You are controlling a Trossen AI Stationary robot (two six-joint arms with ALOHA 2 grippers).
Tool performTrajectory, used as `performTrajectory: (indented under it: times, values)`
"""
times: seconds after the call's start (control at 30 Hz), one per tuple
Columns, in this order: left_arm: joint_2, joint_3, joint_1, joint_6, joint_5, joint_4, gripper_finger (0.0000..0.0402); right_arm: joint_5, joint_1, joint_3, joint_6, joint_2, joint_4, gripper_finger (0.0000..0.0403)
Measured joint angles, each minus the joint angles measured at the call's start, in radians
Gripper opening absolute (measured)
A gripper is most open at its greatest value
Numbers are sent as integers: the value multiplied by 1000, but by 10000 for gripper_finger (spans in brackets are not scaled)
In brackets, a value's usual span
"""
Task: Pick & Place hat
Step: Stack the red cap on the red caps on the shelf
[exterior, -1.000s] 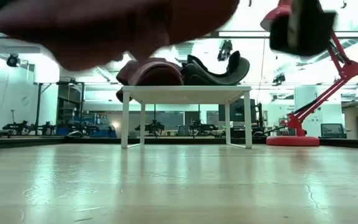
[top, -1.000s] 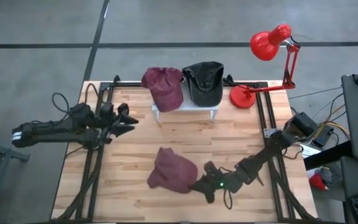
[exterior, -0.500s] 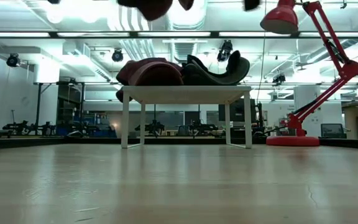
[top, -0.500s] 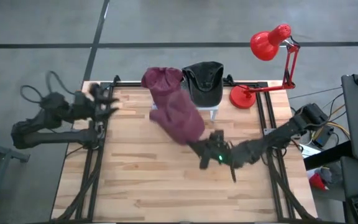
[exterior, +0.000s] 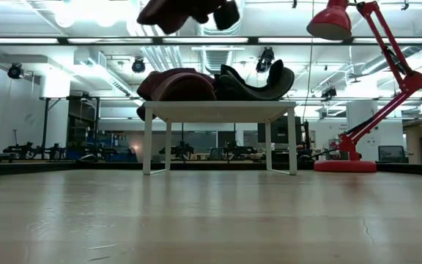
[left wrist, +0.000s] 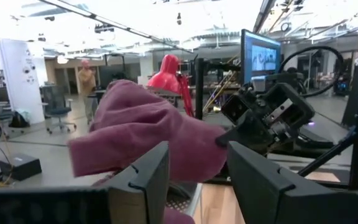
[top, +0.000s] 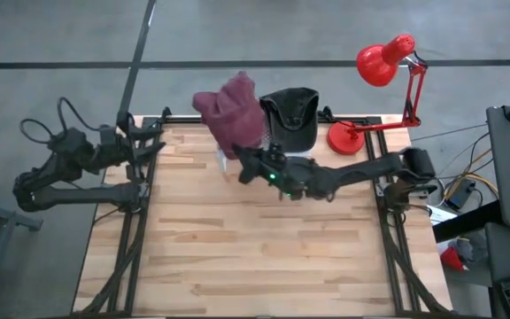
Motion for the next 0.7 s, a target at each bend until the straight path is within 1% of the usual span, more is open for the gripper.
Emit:
performTrajectory:
  times: [0.07,0.17,0.23,0.33,0.43,0.5,0.6,0.7]
  values:
    - [0,-7,0,-9,-3,3,163,14,-8,26,34,35,1,11]
    - [4,-18,0,-31,-9,9,163,108,-11,34,161,75,-1,11]
    - [12,-25,0,-34,-9,8,163,173,-11,29,213,90,-6,11]
    - [22,-33,0,-34,-9,12,163,212,-11,21,288,90,-3,11]
    - [35,-36,0,-34,-9,13,163,250,-7,24,295,87,-3,11]
    - [45,-37,0,-41,-9,12,163,263,-6,27,291,87,-6,12]
    - [57,-37,0,-51,-1,12,163,256,-6,38,317,87,-3,12]
    - [68,-38,0,-52,19,11,163,240,-3,64,289,87,-6,13]
